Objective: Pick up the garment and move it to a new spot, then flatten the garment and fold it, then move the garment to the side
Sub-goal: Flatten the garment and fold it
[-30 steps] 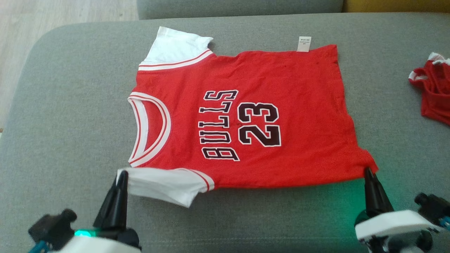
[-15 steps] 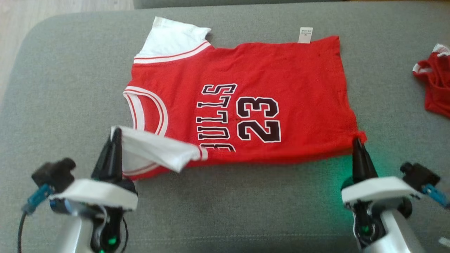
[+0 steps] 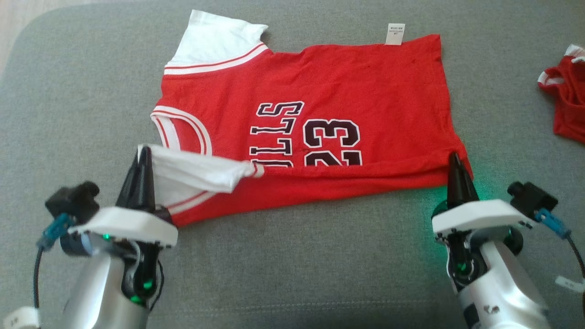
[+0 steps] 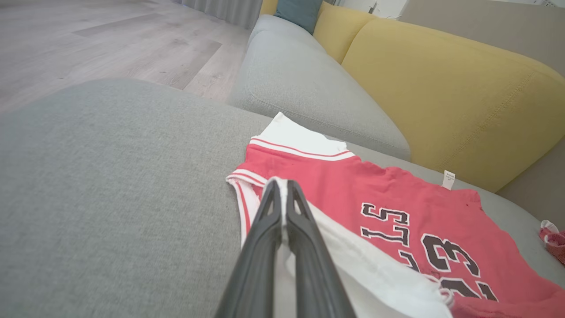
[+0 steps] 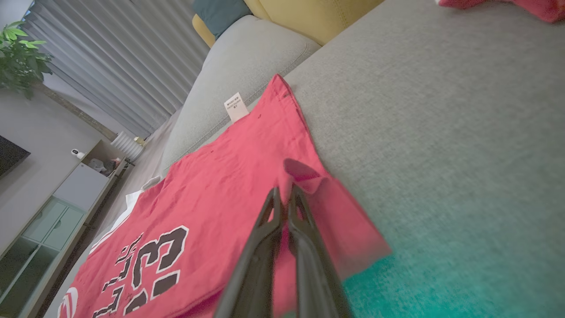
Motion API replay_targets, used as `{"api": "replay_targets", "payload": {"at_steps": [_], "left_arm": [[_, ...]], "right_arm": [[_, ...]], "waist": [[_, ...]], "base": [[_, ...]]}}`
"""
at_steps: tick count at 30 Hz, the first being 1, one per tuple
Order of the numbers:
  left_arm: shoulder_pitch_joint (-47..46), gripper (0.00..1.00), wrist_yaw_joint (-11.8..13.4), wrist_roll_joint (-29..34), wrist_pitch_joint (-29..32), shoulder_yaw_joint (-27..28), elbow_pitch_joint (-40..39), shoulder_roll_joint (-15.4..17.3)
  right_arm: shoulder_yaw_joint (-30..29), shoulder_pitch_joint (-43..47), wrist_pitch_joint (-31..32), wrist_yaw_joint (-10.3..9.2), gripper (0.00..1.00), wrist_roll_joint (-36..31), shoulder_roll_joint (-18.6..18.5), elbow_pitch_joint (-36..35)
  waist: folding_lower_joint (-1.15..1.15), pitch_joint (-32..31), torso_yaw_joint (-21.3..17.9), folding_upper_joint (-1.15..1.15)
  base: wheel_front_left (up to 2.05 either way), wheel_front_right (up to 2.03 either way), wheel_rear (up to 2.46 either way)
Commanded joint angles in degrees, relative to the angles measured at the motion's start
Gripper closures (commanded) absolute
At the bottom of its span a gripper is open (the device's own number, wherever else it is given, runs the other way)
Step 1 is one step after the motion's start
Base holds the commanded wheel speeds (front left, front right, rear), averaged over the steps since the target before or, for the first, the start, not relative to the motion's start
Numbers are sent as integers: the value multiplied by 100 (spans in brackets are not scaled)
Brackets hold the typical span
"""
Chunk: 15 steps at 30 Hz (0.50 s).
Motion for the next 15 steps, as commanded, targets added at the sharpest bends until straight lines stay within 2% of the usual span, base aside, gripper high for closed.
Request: {"api": "replay_targets", "payload": {"at_steps": [1, 10, 11, 12, 13, 14, 15], "left_arm": [[-316, 100, 28, 69, -72, 204, -141, 105], [-787, 100, 33, 146, -125, 137, 551, 84], [-829, 100, 28, 142, -135, 139, 610, 77], [-869, 85, 20, 138, -145, 141, 662, 69], [-905, 59, 9, 133, -155, 138, 710, 58], [-941, 13, -15, 124, -165, 130, 750, 43], [-971, 0, -36, 121, -175, 121, 786, 30]], "right_arm": [[157, -213, -80, 39, 100, 6, -24, -119], [230, -550, -116, 39, 100, -66, -24, 126], [220, -569, -117, 39, 75, -81, -24, 122], [208, -583, -117, 39, 50, -90, -24, 116], [197, -595, -117, 39, 4, -91, -24, 110], [185, -605, -118, 39, 0, -91, -24, 103], [171, -611, -118, 39, 0, -91, -24, 93]], "waist": [[0, 16, -4, 0], [0, 153, -15, 0], [0, 165, -15, 0], [0, 176, -13, 0], [0, 186, -10, 0], [0, 192, -5, 0], [0, 196, 0, 0]], "base": [[0, 0, 0], [0, 0, 0], [0, 0, 0], [0, 0, 0], [0, 0, 0], [0, 0, 0], [0, 0, 0]]}}
